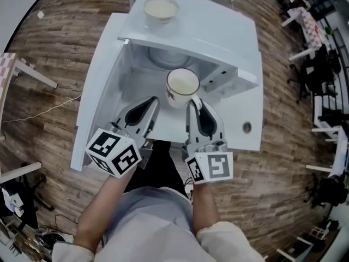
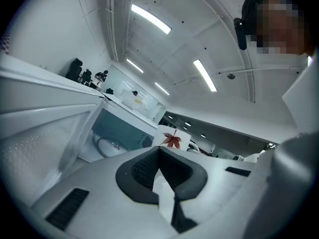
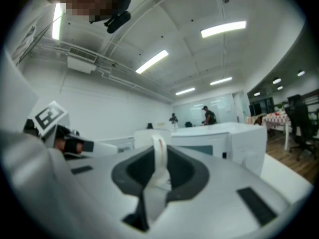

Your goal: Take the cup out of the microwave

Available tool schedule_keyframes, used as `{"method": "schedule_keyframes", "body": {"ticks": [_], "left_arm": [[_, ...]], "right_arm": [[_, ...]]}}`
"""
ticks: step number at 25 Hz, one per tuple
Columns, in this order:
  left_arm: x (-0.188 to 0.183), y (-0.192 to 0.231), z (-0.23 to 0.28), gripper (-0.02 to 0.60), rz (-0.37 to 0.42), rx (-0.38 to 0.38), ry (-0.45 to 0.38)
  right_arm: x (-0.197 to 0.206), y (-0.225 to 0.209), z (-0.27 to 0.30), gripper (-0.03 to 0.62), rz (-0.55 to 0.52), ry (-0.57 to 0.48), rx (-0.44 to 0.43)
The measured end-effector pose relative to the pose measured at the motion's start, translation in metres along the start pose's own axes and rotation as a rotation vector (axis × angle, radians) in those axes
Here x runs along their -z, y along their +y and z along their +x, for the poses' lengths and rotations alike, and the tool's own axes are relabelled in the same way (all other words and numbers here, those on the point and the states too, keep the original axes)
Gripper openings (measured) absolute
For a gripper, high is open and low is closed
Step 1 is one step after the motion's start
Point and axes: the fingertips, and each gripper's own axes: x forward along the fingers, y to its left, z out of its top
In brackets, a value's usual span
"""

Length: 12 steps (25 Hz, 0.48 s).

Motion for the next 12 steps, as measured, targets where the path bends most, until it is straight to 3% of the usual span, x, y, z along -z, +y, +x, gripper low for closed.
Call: {"method": "schedule_keyframes", "body": {"ticks": [12], "left_arm": [[-0.027,-0.03,-0.01,0.008,0.041,0.055,-0.022]], "right_arm": [[-0.053,0.004,-0.026,0.072,0.007,-0.052,-0.027]]}}
